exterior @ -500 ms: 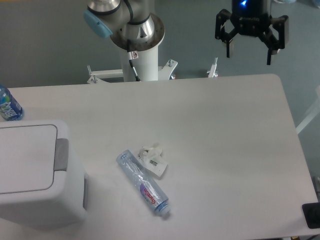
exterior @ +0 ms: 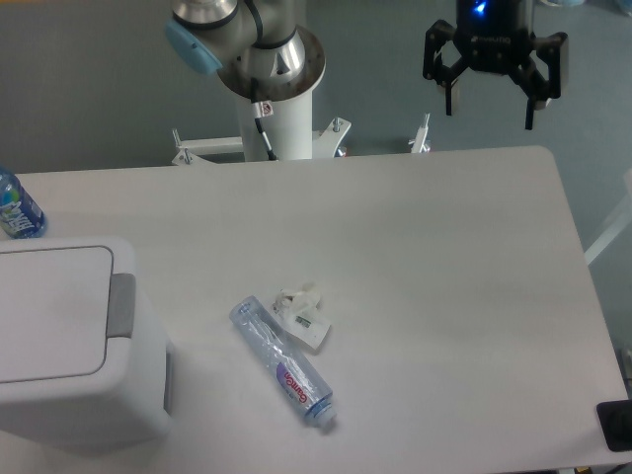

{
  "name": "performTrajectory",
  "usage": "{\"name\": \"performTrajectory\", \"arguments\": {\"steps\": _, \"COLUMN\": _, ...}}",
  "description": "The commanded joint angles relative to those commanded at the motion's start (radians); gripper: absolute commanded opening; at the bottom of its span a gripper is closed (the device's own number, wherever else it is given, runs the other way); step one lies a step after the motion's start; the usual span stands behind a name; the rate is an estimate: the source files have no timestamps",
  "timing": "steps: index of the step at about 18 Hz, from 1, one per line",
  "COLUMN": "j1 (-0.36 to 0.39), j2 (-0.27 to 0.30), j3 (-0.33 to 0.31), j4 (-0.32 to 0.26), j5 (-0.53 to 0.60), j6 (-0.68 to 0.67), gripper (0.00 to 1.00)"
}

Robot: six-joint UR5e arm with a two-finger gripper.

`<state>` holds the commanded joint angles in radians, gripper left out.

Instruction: Open the trash can

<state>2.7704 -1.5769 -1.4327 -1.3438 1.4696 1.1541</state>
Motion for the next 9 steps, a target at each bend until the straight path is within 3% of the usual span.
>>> {"name": "performTrajectory", "arguments": {"steps": 3, "j1": -0.050, "j2": -0.017, "j3": -0.003, "j4": 0.054, "j5": 0.002, "j6": -0.092, "gripper": 1.00}}
{"name": "performTrajectory", "arguments": {"steps": 9, "j1": -0.175, "j2": -0.041, "j3": -0.005, "j4": 0.084, "j5": 0.000, "j6": -0.382, "gripper": 1.00}}
